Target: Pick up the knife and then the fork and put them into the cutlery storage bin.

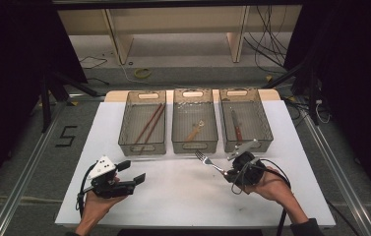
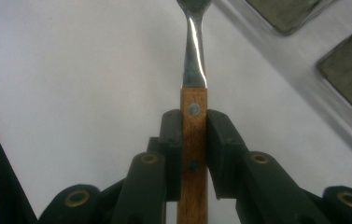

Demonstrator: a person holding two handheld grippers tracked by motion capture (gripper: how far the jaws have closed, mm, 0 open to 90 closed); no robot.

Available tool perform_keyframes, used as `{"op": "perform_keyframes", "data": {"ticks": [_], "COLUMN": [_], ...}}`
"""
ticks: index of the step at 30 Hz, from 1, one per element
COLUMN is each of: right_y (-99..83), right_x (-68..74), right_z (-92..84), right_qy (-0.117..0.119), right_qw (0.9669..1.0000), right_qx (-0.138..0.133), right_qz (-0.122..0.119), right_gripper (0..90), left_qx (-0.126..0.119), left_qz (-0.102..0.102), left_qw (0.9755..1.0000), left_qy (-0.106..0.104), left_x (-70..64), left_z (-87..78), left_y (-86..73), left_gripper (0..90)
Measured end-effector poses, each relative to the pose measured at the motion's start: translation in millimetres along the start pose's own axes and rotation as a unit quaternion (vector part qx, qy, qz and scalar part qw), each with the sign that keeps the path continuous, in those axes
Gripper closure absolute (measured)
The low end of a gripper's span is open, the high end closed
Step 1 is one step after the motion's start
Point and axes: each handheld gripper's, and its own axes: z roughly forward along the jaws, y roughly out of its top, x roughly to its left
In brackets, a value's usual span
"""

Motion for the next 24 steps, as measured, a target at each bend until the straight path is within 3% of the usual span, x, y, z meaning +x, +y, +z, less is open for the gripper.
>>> {"op": "perform_keyframes", "data": {"ticks": [9, 24], "right_y": [10.6, 31.8], "right_x": [-8.4, -29.8], "right_z": [-8.9, -27.4], "right_qy": [0.004, -0.018], "right_qw": [0.9996, 0.9975], "right_qx": [-0.027, -0.065], "right_qz": [0.006, 0.019], "right_gripper": [77.9, 78.0], "left_qx": [-0.002, -0.006], "left_qz": [0.001, -0.001], "left_qw": [1.0000, 1.0000], "left_qy": [0.001, 0.001], "left_x": [0.1, 0.2], "left_z": [-0.3, -0.6], "left_y": [0.1, 0.0], "left_gripper": [21.5, 21.3]}}
